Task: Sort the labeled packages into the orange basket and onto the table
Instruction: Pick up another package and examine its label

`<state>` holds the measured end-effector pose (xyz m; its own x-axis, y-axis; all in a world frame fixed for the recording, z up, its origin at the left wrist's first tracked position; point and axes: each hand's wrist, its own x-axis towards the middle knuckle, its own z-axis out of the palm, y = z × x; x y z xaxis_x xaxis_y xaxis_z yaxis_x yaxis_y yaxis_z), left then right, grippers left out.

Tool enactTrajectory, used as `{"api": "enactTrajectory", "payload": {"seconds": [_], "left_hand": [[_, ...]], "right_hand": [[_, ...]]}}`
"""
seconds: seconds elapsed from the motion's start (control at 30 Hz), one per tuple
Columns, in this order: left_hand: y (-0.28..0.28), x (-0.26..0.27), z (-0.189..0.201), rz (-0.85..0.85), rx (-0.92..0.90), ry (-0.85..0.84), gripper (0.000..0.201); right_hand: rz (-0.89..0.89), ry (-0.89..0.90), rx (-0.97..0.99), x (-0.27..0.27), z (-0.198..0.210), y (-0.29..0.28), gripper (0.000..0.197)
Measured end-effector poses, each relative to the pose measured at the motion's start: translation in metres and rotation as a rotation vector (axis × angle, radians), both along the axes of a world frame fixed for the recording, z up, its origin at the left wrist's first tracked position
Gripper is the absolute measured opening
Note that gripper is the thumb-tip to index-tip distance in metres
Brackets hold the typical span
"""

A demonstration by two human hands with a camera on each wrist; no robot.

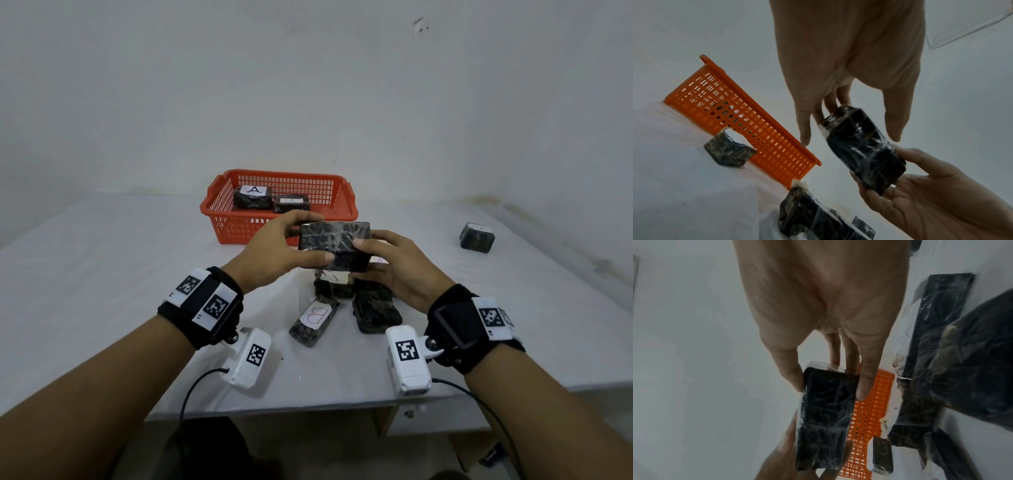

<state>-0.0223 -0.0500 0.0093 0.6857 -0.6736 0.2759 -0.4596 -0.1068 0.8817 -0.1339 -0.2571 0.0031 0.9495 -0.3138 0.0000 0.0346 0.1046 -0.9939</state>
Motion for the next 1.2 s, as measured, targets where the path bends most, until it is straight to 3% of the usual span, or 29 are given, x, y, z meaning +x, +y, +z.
{"api": "enactTrajectory", "payload": {"seconds": [0.13,0.27,0.4,0.53,0.63,0.73,0.83,0.97,1.1,1.2], "left_hand": [[-0.002,-0.006,0.000,0.050,0.086,-0.130,0.068],[-0.003,-0.002,0.001,0.086,0.153,-0.206,0.059],[-0.005,0.001,0.000,0.099,0.135,-0.137,0.062],[-0.007,-0.001,-0.002,0.073,0.046,-0.027,0.066],[-0.011,-0.005,-0.003,0.038,0.046,-0.019,0.070],[-0.008,-0.006,0.002,0.000,0.100,0.019,0.080],[-0.003,-0.006,0.007,-0.134,0.080,0.188,0.088],[-0.005,-0.007,0.005,-0.173,0.039,0.267,0.052],[-0.010,-0.012,0.004,-0.082,-0.023,0.217,0.042],[-0.012,-0.015,0.004,-0.077,-0.022,0.211,0.047]], "right_hand": [[-0.024,-0.071,-0.130,-0.001,0.002,0.004,0.045],[0.011,-0.106,-0.134,-0.001,0.007,0.006,0.031],[0.008,-0.097,-0.079,0.000,0.009,0.002,0.040],[0.117,0.077,0.071,-0.002,0.010,0.008,0.039],[0.137,0.044,0.167,-0.002,0.013,0.012,0.036],[0.132,0.027,0.030,-0.002,0.016,0.010,0.031],[0.150,0.008,-0.132,-0.003,0.017,0.005,0.027],[0.187,-0.015,-0.213,-0.005,0.018,0.007,0.016],[0.181,0.001,-0.205,-0.005,0.016,0.013,0.031],[0.140,0.014,-0.170,-0.004,0.013,0.018,0.039]]}}
